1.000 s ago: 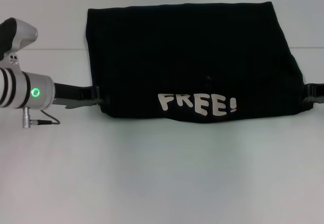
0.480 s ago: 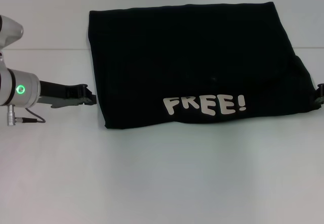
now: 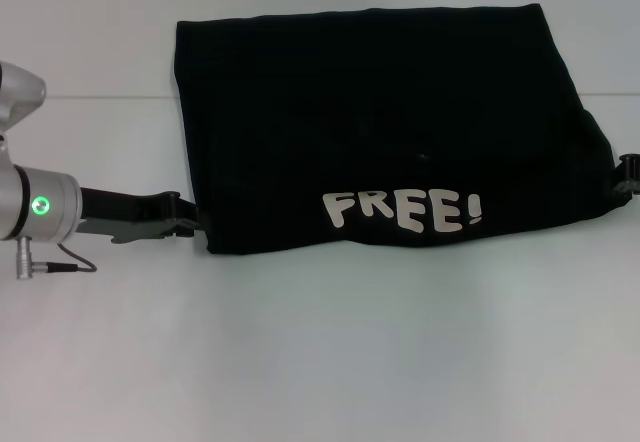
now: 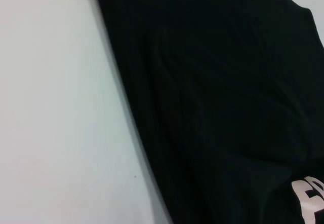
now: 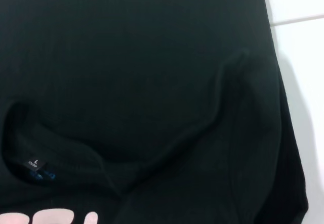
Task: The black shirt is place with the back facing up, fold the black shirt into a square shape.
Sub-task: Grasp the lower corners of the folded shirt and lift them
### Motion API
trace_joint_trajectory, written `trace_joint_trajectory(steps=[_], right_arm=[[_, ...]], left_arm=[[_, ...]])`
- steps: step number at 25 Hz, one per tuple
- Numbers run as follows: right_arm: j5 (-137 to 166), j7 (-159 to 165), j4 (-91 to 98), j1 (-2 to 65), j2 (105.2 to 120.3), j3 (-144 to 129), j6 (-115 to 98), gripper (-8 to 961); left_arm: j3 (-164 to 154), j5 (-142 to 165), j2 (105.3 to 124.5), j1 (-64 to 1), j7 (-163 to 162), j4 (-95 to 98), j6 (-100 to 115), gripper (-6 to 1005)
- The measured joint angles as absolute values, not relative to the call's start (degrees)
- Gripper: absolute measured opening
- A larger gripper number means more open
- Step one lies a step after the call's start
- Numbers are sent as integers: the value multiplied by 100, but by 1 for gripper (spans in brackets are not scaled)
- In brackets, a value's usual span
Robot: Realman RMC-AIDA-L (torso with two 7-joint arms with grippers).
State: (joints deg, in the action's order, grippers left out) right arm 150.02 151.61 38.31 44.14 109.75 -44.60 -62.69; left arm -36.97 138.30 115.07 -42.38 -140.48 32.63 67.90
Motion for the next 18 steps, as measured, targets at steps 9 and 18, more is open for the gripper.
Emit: trace_joint_trajectory(steps=[9, 18], right_arm=[[15003, 15169, 3824, 4432, 10927, -4359, -6384, 60], [15003, 15170, 3824, 4442, 10924, -4297, -6390, 60]], left_arm=[[-3654, 13819, 11677, -4270, -13918, 3151, 6403, 431], [-3691, 13814, 11791, -4497, -13818, 2905, 6226, 484]])
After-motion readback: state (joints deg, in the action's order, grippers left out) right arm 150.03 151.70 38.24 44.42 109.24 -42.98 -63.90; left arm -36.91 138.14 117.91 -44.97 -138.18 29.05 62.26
